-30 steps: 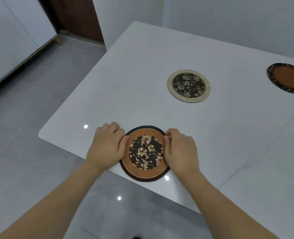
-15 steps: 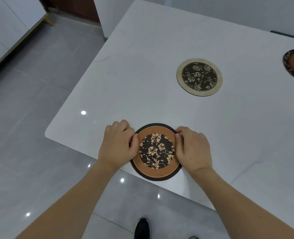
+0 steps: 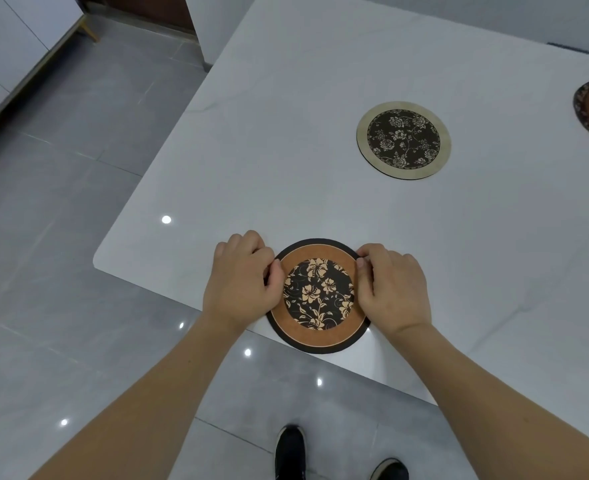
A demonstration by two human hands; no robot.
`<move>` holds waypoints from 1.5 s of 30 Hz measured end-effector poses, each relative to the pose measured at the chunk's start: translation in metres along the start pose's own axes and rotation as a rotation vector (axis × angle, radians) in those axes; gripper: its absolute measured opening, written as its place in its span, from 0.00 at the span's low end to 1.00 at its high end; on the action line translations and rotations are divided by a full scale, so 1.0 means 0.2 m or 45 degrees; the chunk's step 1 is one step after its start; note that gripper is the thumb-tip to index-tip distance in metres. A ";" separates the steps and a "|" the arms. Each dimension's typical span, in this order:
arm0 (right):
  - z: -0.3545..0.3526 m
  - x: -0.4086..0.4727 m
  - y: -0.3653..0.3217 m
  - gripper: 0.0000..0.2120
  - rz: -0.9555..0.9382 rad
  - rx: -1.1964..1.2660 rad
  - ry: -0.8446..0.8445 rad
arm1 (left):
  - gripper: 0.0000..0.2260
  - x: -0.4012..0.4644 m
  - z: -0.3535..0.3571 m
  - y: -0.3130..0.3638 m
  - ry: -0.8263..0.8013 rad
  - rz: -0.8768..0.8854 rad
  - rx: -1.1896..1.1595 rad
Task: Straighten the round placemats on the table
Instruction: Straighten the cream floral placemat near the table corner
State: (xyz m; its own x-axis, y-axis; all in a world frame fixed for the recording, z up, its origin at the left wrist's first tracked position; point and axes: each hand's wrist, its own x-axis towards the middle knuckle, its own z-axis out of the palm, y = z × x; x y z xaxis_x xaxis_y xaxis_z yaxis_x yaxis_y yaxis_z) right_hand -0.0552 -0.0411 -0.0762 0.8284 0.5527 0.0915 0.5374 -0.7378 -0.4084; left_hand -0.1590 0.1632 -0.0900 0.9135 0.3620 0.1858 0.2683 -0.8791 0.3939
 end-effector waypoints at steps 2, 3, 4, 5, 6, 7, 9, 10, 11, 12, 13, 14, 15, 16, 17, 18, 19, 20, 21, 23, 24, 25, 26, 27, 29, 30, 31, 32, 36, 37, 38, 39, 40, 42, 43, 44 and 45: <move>0.01 0.00 0.00 0.10 0.000 -0.010 0.010 | 0.12 0.00 0.00 0.00 0.008 -0.007 0.004; 0.01 0.00 0.00 0.10 0.001 -0.021 0.011 | 0.12 0.00 0.00 0.00 0.009 -0.020 0.007; 0.02 0.00 0.00 0.10 0.004 -0.035 0.007 | 0.11 0.00 0.00 0.00 0.008 -0.036 0.009; 0.02 0.00 0.00 0.10 0.013 -0.049 0.000 | 0.09 0.00 0.00 0.00 0.006 -0.050 0.006; 0.03 0.00 0.01 0.09 0.026 -0.060 -0.003 | 0.07 0.00 0.00 0.00 0.002 -0.057 -0.003; 0.03 0.00 0.01 0.09 0.041 -0.067 0.008 | 0.05 0.00 0.00 -0.01 -0.004 -0.057 -0.018; 0.02 -0.01 0.02 0.07 0.067 -0.069 0.057 | 0.06 -0.01 0.00 0.00 -0.010 -0.040 -0.039; 0.02 -0.01 0.02 0.07 0.077 -0.063 0.078 | 0.07 -0.01 0.00 0.00 -0.008 -0.027 -0.041; 0.02 -0.01 0.02 0.07 0.083 -0.053 0.088 | 0.07 0.00 0.00 0.00 -0.009 -0.016 -0.034; 0.02 -0.01 0.02 0.08 0.089 -0.036 0.093 | 0.07 0.00 -0.01 0.00 -0.016 -0.012 -0.024; 0.02 -0.01 0.02 0.09 0.100 -0.012 0.101 | 0.06 0.00 -0.01 0.01 -0.026 -0.015 -0.018; 0.01 -0.01 0.02 0.10 0.112 0.014 0.109 | 0.07 0.00 -0.02 0.01 -0.040 -0.024 -0.023; 0.00 -0.01 0.02 0.11 0.119 0.032 0.108 | 0.07 0.00 -0.03 0.02 -0.055 -0.038 -0.044; 0.00 -0.02 0.02 0.11 0.124 0.038 0.099 | 0.08 0.00 -0.04 0.02 -0.069 -0.057 -0.081; -0.01 -0.02 0.02 0.12 0.138 0.043 0.094 | 0.10 0.01 -0.05 0.03 -0.080 -0.081 -0.126; -0.01 -0.01 0.02 0.12 0.173 0.059 0.098 | 0.11 0.02 -0.07 0.04 -0.095 -0.112 -0.171; -0.01 0.00 0.02 0.13 0.233 0.089 0.116 | 0.11 0.04 -0.08 0.05 -0.112 -0.146 -0.206; -0.02 0.04 0.03 0.13 0.320 0.128 0.151 | 0.11 0.07 -0.09 0.06 -0.134 -0.177 -0.227; -0.03 0.08 0.03 0.13 0.432 0.167 0.195 | 0.11 0.11 -0.10 0.07 -0.158 -0.203 -0.227; -0.05 0.24 0.06 0.17 0.717 0.244 0.267 | 0.11 0.23 -0.10 0.09 -0.191 -0.212 -0.159; -0.07 0.34 0.07 0.19 0.875 0.285 0.291 | 0.12 0.30 -0.09 0.10 -0.202 -0.201 -0.113; -0.10 0.44 0.10 0.21 1.010 0.319 0.312 | 0.13 0.38 -0.07 0.11 -0.208 -0.196 -0.076; -0.12 0.54 0.13 0.22 1.094 0.335 0.332 | 0.14 0.48 -0.05 0.13 -0.218 -0.200 -0.049; -0.13 0.62 0.17 0.23 1.124 0.322 0.349 | 0.15 0.59 -0.02 0.16 -0.240 -0.212 -0.031; -0.11 0.74 0.25 0.23 1.097 0.192 0.373 | 0.19 0.84 0.08 0.24 -0.303 -0.271 -0.043; -0.08 0.78 0.28 0.22 1.061 0.084 0.379 | 0.22 0.97 0.14 0.29 -0.328 -0.322 -0.092; -0.05 0.79 0.30 0.22 1.027 -0.024 0.389 | 0.24 1.09 0.20 0.35 -0.340 -0.379 -0.156; -0.02 0.80 0.31 0.23 0.999 -0.112 0.411 | 0.26 1.20 0.26 0.40 -0.329 -0.417 -0.197; 0.04 0.81 0.33 0.26 0.993 -0.198 0.439 | 0.23 1.33 0.42 0.50 -0.159 -0.152 0.058; 0.03 0.82 0.34 0.26 0.999 -0.190 0.435 | 0.20 1.32 0.43 0.50 -0.102 -0.077 0.064; 0.03 0.82 0.34 0.25 1.010 -0.173 0.423 | 0.17 1.31 0.43 0.50 -0.060 -0.049 0.031; 0.02 0.83 0.33 0.25 1.026 -0.151 0.402 | 0.15 1.31 0.43 0.49 -0.038 -0.056 -0.023; 0.01 0.83 0.33 0.25 1.041 -0.137 0.383 | 0.15 1.32 0.43 0.49 -0.037 -0.075 -0.071; 0.00 0.83 0.32 0.25 1.050 -0.121 0.372 | 0.15 1.32 0.42 0.48 -0.055 -0.087 -0.116; 0.00 0.83 0.31 0.26 1.055 -0.109 0.383 | 0.15 1.32 0.42 0.48 -0.058 -0.086 -0.143; -0.01 0.84 0.31 0.26 1.061 -0.089 0.400 | 0.16 1.33 0.41 0.48 -0.055 -0.085 -0.181; -0.02 0.83 0.31 0.25 1.061 -0.065 0.418 | 0.16 1.32 0.40 0.49 -0.051 -0.082 -0.217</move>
State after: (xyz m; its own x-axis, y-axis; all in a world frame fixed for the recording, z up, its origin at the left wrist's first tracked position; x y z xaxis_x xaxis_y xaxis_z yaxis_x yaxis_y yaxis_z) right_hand 0.1165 0.0038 -0.0826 0.9521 -0.3031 0.0415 -0.2590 -0.8707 -0.4181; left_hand 0.1338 0.1481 -0.0753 0.9083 0.4006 0.1205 0.2744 -0.7879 0.5513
